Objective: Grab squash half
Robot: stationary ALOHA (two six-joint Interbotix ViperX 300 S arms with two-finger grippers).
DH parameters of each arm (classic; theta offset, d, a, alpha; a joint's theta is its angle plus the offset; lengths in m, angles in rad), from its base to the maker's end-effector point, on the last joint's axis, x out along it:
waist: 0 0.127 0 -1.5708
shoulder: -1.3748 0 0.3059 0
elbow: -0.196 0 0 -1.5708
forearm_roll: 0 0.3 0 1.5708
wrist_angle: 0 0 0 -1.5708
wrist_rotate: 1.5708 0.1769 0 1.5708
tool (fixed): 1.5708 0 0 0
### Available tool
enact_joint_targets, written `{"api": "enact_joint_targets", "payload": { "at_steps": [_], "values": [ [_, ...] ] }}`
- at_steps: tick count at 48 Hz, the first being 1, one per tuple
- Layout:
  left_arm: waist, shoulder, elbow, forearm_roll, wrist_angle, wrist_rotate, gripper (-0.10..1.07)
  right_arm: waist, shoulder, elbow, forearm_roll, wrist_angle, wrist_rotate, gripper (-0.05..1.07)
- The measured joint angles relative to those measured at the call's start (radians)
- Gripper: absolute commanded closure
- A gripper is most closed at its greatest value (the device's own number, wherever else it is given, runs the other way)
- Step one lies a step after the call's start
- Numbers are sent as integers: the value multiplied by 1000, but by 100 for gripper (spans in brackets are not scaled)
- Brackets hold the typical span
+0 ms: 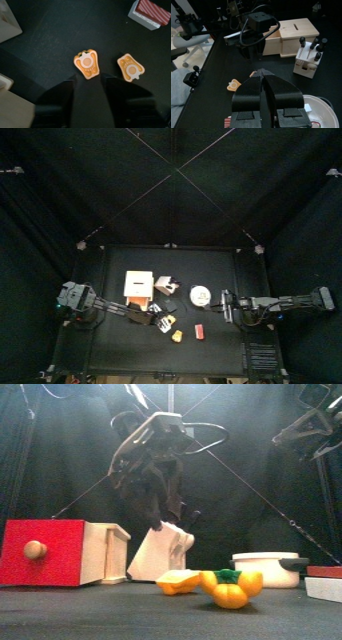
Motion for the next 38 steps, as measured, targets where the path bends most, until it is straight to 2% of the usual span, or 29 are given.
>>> {"api": "enact_joint_targets", "payload": {
  "at_steps": [5, 14, 27, 38],
  "values": [
    [0, 31, -15, -17, 0, -17, -7, 0, -2, 0, -2, 12, 2, 100],
    [2, 72, -32, -20, -2, -64, -6, 0, -8, 0, -2, 21, 2, 100],
    [3, 130, -40, 25, -3, -129, -6, 0, -23, 0, -3, 34, 0, 100],
    [5, 167, -64, 46, -40, -141, -6, 0, -23, 0, -5, 35, 2, 100]
  ]
}}
